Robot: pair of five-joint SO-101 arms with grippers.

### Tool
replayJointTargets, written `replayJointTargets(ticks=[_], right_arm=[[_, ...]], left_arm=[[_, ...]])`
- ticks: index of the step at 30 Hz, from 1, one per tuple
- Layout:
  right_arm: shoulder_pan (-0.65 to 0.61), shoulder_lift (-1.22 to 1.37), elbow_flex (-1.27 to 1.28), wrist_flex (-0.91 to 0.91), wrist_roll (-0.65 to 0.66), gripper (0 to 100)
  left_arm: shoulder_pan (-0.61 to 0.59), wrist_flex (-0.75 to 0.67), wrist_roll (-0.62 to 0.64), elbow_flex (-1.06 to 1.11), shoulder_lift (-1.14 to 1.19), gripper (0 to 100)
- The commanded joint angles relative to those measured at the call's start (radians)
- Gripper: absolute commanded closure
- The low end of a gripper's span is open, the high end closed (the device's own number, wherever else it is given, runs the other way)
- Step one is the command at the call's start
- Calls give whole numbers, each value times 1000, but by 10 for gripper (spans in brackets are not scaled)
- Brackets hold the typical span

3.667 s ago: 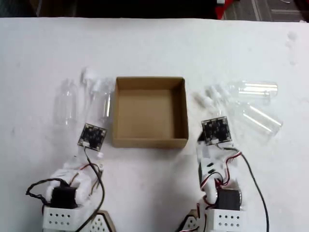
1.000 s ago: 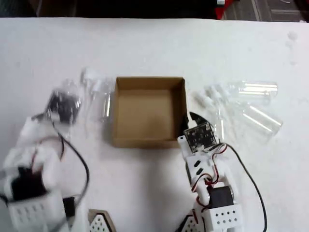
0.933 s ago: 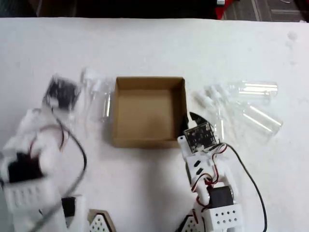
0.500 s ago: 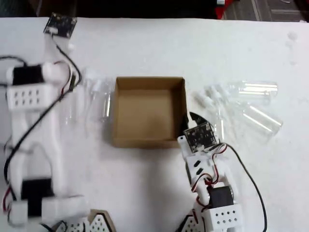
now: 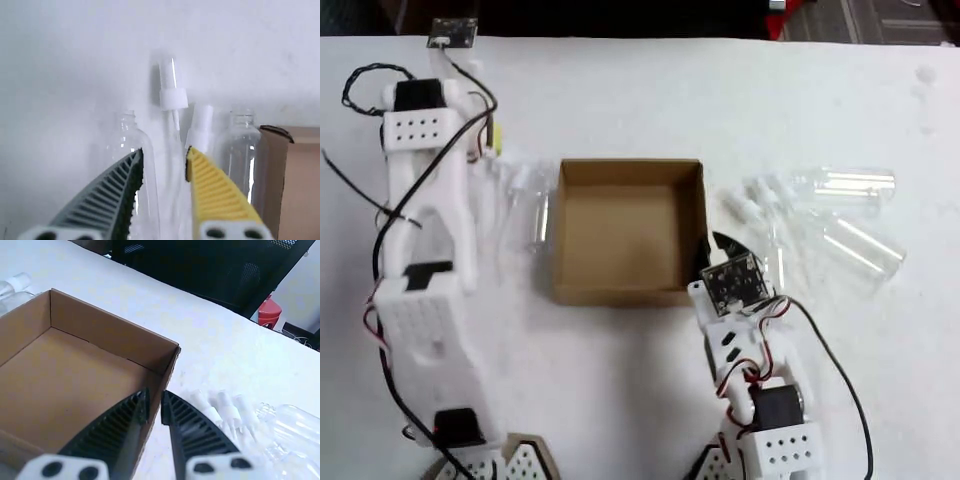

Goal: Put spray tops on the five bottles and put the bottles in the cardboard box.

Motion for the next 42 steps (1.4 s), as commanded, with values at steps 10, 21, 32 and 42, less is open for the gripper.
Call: replayJointTargets(ticks=[10, 21, 32, 42], right_arm=[[5, 5, 9, -27, 12, 971], [5, 5, 9, -27, 12, 970], [5, 5, 9, -27, 12, 967], [5, 5, 9, -28, 12, 967]], left_arm=[[-107, 43, 21, -586, 423, 858], [-105, 117, 15, -663, 526, 857], [-101, 123, 14, -663, 581, 856], [-97, 135, 14, -672, 572, 982]])
